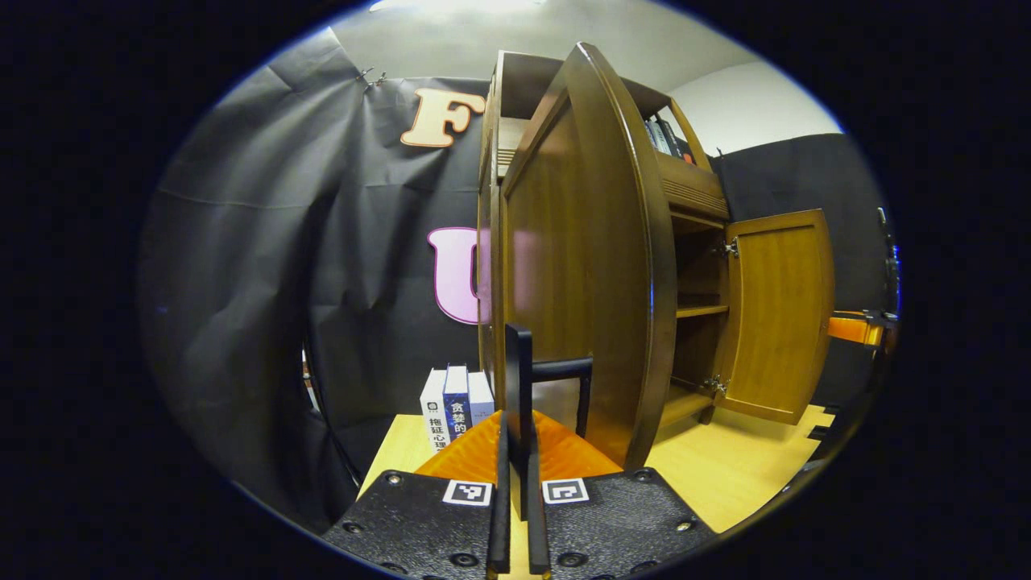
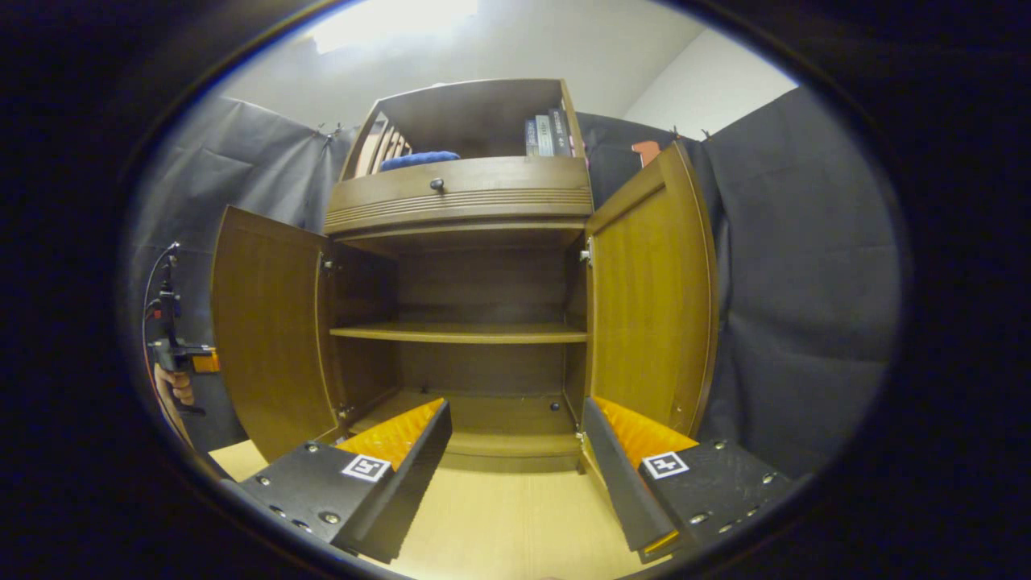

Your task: Open the right door of the double-door shoe cabinet with the right hand, and open the left door with the left hand.

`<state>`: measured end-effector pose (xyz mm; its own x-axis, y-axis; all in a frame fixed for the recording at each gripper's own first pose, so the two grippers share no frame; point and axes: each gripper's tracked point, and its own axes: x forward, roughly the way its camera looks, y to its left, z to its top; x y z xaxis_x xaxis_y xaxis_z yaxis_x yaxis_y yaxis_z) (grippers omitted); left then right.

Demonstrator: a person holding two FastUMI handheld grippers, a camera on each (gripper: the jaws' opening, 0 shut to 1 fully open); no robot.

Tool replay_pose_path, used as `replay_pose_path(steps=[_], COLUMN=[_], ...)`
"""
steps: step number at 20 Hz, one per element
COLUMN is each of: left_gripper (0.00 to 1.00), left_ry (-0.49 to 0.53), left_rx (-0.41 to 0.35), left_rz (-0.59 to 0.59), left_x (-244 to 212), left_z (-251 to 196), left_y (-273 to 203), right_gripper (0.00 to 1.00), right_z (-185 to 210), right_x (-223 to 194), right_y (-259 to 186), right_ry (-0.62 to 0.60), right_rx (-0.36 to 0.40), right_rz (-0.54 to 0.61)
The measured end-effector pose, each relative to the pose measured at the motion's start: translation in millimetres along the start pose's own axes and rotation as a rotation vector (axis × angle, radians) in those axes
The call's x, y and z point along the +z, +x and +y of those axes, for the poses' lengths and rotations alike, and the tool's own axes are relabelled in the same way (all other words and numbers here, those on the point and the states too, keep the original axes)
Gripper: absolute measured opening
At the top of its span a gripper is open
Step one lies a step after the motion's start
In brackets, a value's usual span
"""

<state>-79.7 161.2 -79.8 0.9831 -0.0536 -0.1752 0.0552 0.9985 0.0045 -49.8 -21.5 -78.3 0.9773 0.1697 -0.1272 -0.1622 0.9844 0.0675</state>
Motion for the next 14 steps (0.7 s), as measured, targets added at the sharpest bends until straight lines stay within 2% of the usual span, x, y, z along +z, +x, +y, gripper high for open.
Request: replay_pose_path(steps=[8, 14], left_gripper=[0.09, 0.09], left_ry=[-0.005, -0.007], left_rx=[-0.052, -0.056], left_rz=[-0.008, -0.025], left_x=[2, 3], left_z=[14, 12], left_y=[-2, -3], right_gripper=[0.98, 0.98], right_z=[-4, -6], right_x=[10, 9], right_y=[0, -1], right_ry=[0.008, -0.010], right_rx=[-0.039, -0.059], right_rz=[-0.031, -0.039])
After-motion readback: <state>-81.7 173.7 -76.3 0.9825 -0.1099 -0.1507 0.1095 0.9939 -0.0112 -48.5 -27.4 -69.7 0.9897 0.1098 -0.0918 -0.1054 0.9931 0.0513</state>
